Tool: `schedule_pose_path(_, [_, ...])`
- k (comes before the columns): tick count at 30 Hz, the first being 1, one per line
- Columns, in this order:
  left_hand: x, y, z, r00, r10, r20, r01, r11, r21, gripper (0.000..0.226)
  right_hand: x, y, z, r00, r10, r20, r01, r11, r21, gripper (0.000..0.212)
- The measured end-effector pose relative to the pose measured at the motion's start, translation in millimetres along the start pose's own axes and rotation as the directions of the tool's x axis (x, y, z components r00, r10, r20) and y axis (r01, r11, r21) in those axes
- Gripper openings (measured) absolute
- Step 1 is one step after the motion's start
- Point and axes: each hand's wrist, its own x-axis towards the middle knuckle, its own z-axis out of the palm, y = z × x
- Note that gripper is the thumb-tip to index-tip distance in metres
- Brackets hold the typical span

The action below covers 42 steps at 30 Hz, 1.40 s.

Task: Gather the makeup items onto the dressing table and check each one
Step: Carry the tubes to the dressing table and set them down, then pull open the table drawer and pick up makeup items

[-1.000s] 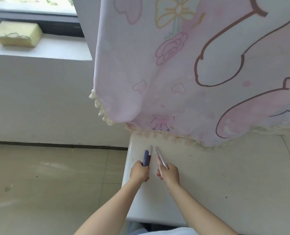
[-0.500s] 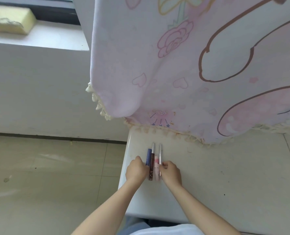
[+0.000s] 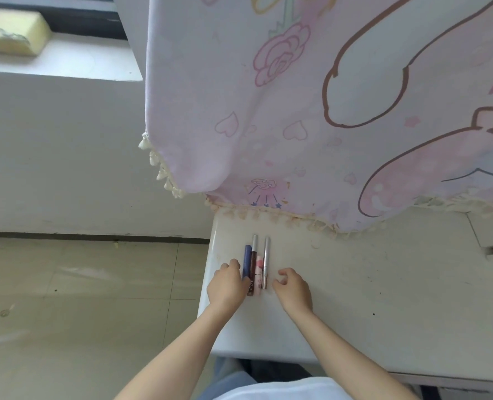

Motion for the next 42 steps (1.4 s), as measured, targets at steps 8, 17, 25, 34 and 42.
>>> schedule_pose_path(8, [-15, 0, 7, 0.97, 0.209, -0.125, -0.205, 0.978, 0.044, 0.033, -16, 24, -23, 0.99, -0.049, -0.13, 0.055, 0.998, 0.043, 0.037])
schedule_pose_path(17, [-50, 52, 37, 0.866, 0.498, -0.03, -0.49, 0.861, 0.137, 0.049, -53, 112, -79, 0.936, 0.13, -0.327, -0.02, 0.947, 0.32, 0.037])
schedule_pose_path(25, [-96, 110, 93, 0.804, 0.586, 0.098, -0.593, 0.781, 0.196, 0.049, -81, 222, -117, 0.865, 0.332, -0.376, -0.093, 0.843, 0.529, 0.035])
schedule_pose_path(34, [-181, 185, 220, 0.862, 0.496, 0.11, -0.501, 0.865, 0.025, 0.039, -86, 367, -181, 0.894, 0.326, -0.307, -0.085, 0.797, 0.598, 0.033])
schedule_pose_path(42, [-221, 221, 310, 0.947, -0.034, 0.318, 0.21, 0.818, -0.536, 0.012, -69, 444, -216, 0.904, 0.416, -0.101, -0.198, 0.615, 0.763, 0.039])
